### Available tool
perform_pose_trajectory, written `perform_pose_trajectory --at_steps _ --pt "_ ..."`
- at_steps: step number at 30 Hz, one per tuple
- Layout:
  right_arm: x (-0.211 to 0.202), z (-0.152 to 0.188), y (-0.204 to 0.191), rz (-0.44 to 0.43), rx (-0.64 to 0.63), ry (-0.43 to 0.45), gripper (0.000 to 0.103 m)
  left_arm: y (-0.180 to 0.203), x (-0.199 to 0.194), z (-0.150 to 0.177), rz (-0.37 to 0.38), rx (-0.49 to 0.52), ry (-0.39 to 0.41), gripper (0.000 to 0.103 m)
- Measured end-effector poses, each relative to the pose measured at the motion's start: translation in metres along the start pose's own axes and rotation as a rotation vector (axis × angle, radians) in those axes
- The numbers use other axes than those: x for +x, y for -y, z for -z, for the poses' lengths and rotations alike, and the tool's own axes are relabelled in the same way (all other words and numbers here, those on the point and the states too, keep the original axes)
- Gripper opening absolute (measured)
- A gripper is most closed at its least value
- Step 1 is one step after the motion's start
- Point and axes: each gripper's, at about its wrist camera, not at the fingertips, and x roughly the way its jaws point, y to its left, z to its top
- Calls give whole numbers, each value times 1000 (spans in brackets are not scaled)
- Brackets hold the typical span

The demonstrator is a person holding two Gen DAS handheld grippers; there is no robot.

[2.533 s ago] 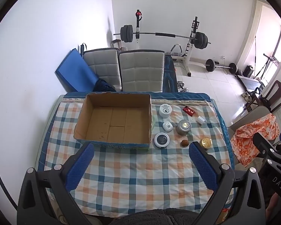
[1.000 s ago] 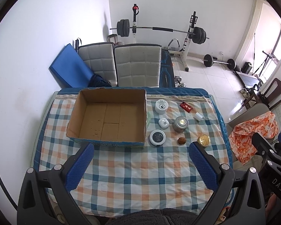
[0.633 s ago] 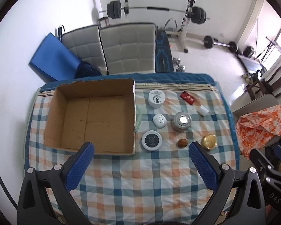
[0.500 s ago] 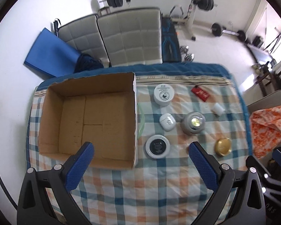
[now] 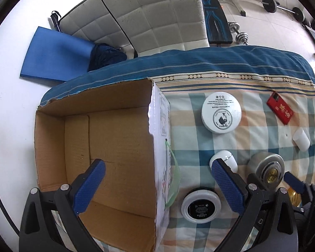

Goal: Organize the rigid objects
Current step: 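Grasp the white cream jar with the left tool while the right tool grasps the silver tin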

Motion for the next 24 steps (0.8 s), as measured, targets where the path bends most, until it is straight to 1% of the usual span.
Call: perform_pose_trajectory --at_steps 3,5,6,8,9,11,14,16,17,19,21,24 --pt "18 -5 -3 50 -5 -27 88 5 6 -9 -3 3 -11 103" --pt "30 -7 -2 103 -21 -57 75 11 7 -13 -2 13 -13 103" --pt "33 -8 -1 106 -26 -58 74 14 6 -14 -1 17 -13 103" --pt "32 -9 6 77 -15 -64 73 19 1 -15 15 29 -12 103" --pt "30 -10 11 80 -7 -77 73 21 -4 -17 31 36 -5 103" --pt "24 -14 23 81 9 -77 73 28 -15 -21 62 53 23 103" --pt "12 -18 41 121 22 -63 73 41 -21 -33 140 85 30 103" --pt "7 -24 50 134 35 -57 73 51 -12 -45 191 100 3 103" --pt "5 -26 54 137 45 -54 73 58 -5 -51 198 107 -15 103" --pt "4 -30 59 138 59 -54 73 70 14 -63 192 129 -60 97" --pt "5 -33 61 127 70 -57 74 82 32 -71 172 150 -109 84" --pt "5 -38 61 123 77 -73 74 97 55 -78 148 183 -163 84"
